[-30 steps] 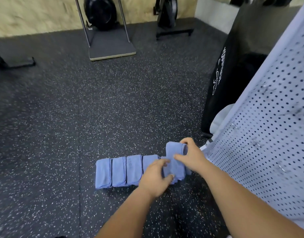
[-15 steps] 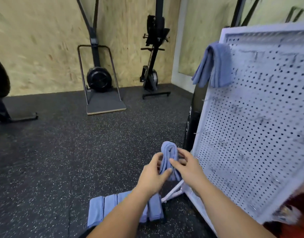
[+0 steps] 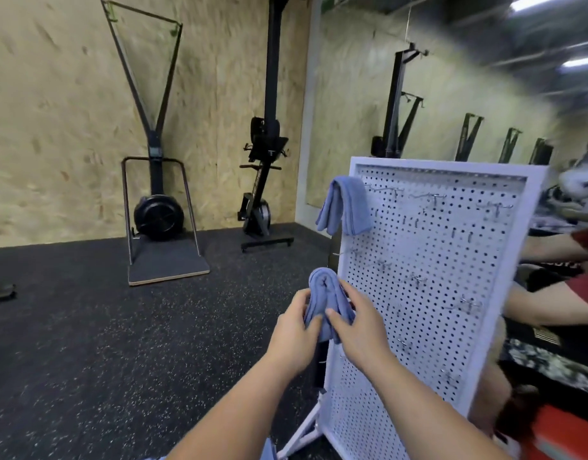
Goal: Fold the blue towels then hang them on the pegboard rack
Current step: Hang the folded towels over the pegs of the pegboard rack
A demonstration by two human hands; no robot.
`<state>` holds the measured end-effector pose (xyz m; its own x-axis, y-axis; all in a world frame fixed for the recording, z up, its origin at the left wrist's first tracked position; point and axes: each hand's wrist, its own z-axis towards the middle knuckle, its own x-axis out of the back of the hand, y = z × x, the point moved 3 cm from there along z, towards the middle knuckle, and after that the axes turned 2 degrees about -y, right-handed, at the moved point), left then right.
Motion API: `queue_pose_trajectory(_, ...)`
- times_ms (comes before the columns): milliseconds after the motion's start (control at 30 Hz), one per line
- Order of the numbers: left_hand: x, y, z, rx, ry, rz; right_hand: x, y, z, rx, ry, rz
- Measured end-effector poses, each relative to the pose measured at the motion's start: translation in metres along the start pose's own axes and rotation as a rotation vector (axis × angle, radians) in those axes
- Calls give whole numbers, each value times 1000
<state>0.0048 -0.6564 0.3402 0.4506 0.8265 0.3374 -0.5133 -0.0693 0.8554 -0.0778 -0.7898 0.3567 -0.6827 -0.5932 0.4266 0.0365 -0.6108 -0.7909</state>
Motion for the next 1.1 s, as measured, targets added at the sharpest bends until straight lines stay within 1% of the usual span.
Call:
queue_pose_trajectory(100, -4, 21, 9, -28, -11, -14, 17, -12, 1, 22, 112, -36)
queue_pose_trajectory(300, -3, 60, 36, -87, 47, -67, 45, -40, 18, 39, 319, -89)
queue_pose_trajectory(400, 1, 82, 55, -131, 61, -56, 54, -50, 33, 35, 398, -71)
queue_pose_trajectory(633, 6, 114, 102, -225, 116, 5, 74, -69, 74, 50, 494, -78)
queue_pose_trajectory(800, 1, 128, 133, -282, 150, -11, 77, -75, 104, 59, 539, 2)
queue_pose_trajectory(1000, -12, 134, 169, -295, 168, -45, 75, -72, 135, 27, 647, 74)
queue_pose_trajectory(1100, -20, 135, 183, -285, 193, -55, 72, -65, 152, 28, 671, 81)
